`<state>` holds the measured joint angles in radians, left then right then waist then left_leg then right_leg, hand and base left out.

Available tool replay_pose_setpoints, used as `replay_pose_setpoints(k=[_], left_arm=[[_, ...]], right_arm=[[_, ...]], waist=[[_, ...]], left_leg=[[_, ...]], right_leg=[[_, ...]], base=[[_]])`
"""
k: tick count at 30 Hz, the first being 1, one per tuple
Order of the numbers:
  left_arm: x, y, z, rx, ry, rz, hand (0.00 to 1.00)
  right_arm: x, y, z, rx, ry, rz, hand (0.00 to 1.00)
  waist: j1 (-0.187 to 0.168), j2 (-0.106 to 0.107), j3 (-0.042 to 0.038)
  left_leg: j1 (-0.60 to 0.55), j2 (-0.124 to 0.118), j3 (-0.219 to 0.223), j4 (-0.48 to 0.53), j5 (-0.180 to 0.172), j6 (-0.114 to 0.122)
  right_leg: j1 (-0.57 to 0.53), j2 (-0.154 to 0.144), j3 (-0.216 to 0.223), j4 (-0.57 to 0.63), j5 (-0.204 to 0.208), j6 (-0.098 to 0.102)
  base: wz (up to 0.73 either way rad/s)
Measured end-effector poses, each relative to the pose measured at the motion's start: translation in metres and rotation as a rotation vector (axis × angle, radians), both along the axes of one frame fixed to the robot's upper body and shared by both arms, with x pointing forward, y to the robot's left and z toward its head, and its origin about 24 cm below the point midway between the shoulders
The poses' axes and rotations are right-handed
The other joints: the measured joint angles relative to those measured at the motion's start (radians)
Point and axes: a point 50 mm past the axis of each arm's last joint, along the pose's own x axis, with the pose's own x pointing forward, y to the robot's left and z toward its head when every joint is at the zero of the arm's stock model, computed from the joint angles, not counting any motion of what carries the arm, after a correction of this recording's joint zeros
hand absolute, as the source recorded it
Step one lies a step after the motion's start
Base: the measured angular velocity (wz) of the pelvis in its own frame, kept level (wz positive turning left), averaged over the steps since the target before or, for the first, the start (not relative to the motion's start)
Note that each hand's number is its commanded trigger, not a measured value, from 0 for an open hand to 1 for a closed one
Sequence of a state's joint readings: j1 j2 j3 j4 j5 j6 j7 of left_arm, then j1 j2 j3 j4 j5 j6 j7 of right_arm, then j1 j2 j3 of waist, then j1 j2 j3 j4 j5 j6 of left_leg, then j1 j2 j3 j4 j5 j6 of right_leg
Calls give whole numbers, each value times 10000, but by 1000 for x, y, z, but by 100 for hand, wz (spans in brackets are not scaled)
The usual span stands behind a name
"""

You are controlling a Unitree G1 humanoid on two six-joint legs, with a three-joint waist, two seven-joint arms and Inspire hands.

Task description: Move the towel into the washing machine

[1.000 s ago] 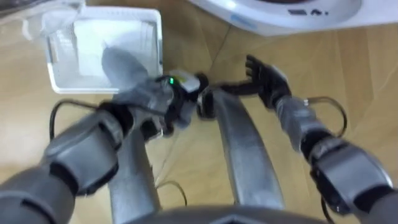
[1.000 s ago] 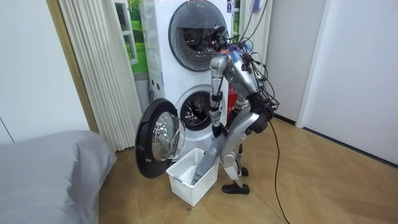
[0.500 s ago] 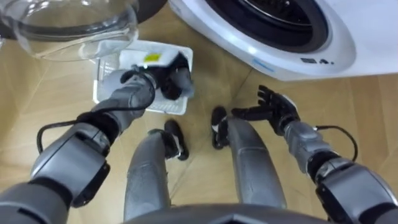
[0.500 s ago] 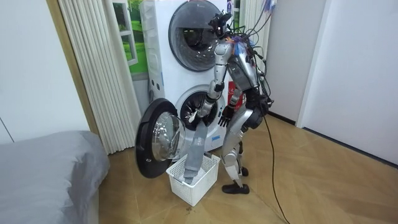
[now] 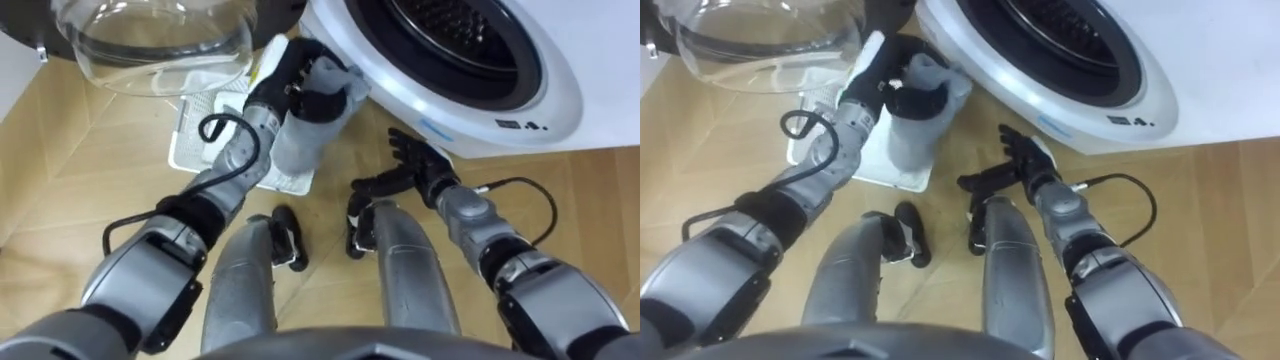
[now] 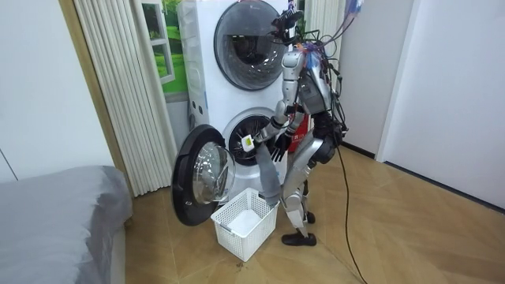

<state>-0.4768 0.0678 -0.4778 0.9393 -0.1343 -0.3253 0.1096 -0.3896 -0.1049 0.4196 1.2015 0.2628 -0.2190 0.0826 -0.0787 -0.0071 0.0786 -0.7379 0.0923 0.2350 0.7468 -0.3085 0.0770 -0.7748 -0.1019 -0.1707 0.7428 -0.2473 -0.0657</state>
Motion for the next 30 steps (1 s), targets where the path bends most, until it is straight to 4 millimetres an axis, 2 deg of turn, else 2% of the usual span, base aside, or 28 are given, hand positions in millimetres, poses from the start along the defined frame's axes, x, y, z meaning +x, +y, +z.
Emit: replay_pose_setpoints(k=[3,6,11,14,25,26,27,30], left_arm=[[-11,-1,-10,-1358,875,-24,100],[-16,-3,-16,-2440,1605,-274,100],[-18,-3,-14,-5314,2277,-115,100],[-26,-3,-20,-6685,2885,-78,100],[-33,-7,-27,-8566,4059,-589,100],[-34,-7,-28,-8744,4122,-516,100],[-36,-6,-30,-9056,4240,-388,100],[-38,-6,-32,-9645,4515,-82,100]], right_arm=[[-7,1,-5,28,210,129,0],[-17,0,-11,86,519,50,0],[-18,7,-12,495,589,120,0],[-19,7,-13,522,646,151,0],[-20,8,-14,522,938,482,0],[-20,8,-14,529,962,457,29],[-21,7,-15,520,1008,429,100],[-22,7,-16,504,1107,375,100]], waist=[[0,-85,-144],[6,-82,-196],[22,-89,-216],[17,-89,-216],[99,-69,-226],[99,-66,-227],[113,-49,-238],[258,-20,-255]], left_leg=[[88,14,-7,-41,1,1],[184,10,-117,-114,2,2],[213,6,-166,-320,75,15],[372,1,-169,-393,75,14],[575,9,-207,-609,119,-62],[570,13,-215,-611,119,-62],[550,21,-235,-619,120,-63],[507,39,-260,-611,120,-64]], right_leg=[[130,7,-41,-88,8,12],[341,20,-169,-280,40,40],[454,100,-202,-626,206,76],[629,108,-216,-713,199,100],[843,177,-256,-942,207,77],[847,182,-264,-959,210,72],[854,193,-286,-1004,220,64],[852,213,-317,-1051,233,66]], base=[[1],[7],[0],[0],[0],[0],[0],[1]])
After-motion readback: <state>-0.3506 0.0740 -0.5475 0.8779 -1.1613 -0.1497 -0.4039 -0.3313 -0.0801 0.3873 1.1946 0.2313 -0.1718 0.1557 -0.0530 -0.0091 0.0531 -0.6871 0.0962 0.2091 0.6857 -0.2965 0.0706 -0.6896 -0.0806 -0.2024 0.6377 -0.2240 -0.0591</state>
